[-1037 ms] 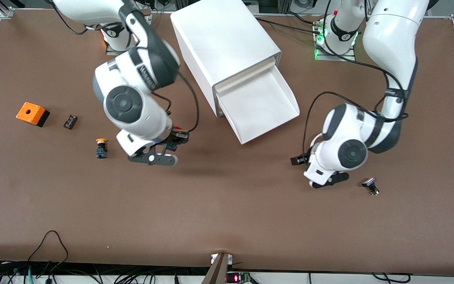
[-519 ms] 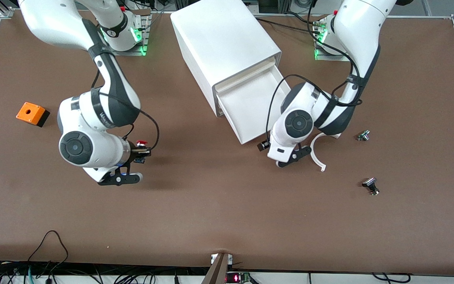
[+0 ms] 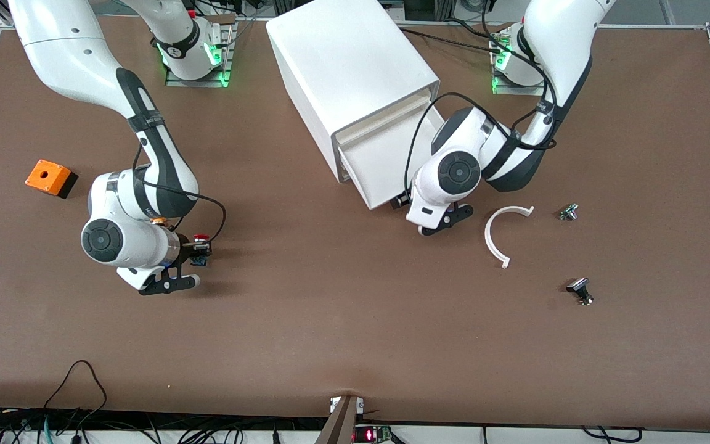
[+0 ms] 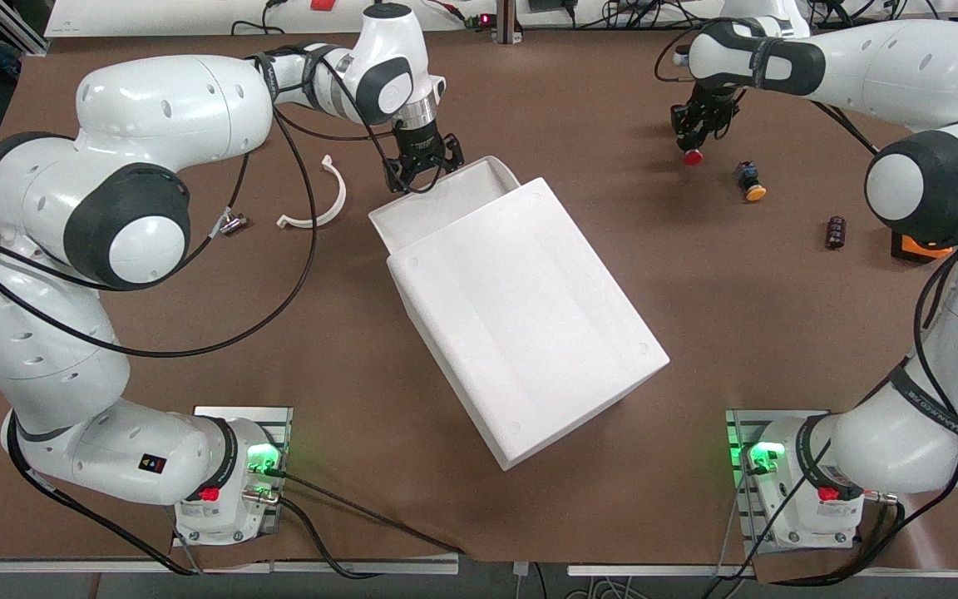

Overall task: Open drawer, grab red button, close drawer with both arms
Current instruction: 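Set the red button on the table while the left gripper pushes the drawer shut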

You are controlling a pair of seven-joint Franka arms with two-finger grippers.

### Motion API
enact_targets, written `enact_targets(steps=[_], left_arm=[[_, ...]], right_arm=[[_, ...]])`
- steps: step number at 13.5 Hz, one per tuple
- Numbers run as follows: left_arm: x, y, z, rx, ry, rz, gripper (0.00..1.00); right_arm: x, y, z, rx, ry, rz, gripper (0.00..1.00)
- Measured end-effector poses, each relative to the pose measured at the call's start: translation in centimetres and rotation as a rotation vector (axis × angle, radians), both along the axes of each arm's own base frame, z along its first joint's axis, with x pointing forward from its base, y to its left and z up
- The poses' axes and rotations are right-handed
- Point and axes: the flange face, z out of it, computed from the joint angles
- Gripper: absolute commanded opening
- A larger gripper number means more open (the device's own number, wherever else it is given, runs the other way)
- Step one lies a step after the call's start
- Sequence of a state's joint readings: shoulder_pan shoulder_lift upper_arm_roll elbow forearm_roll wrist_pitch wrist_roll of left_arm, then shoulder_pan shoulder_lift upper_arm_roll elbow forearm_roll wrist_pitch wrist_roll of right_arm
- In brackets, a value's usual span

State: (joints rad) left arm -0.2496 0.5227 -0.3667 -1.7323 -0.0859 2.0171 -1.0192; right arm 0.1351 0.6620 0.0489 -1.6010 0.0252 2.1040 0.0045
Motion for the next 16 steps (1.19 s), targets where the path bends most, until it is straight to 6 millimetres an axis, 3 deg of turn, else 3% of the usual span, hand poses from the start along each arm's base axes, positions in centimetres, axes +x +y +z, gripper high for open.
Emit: enact_targets(steps=[1,3,4,5,7,9,12,16], left_arm=[[-0.8,-0.1,-0.3,-0.002,0.016,-0.008,0.97],[-2.9,-1.4,-1.1,-0.012,0.056,-0.034,0.97],[-3.8,-2.2,-1.3,-0.017,0.066,-0.050,0.97],[-4.4,-2.7,-1.3,-0.020,0.071,-0.060,0.97],[-4.9,-3.2,-1.2,-0.027,0.077,-0.067,0.97],[-5.5,-3.9,-1.1,-0.049,0.098,-0.059,0.97],[-7.0,-5.1,-1.2,-0.078,0.140,-0.055,0.97],[-8.4,-5.8,-1.6,-0.091,0.175,-0.054,0.97]], right_arm=[[-0.4,-0.4,-0.7,-0.001,0.003,-0.002,0.28],[-0.9,-0.8,-1.6,-0.004,0.012,-0.006,0.56],[-1.0,-1.0,-1.8,-0.005,0.015,-0.007,0.78],[-1.0,-1.1,-1.8,-0.005,0.015,-0.009,0.80],[-0.9,-1.4,-1.7,-0.006,0.013,-0.014,0.99],[-0.7,-2.2,-1.3,-0.008,0.006,-0.025,0.99],[0.0,-3.8,4.4,-0.012,-0.054,-0.046,0.99],[-1.3,-5.3,16.4,-0.013,-0.123,-0.064,0.99]])
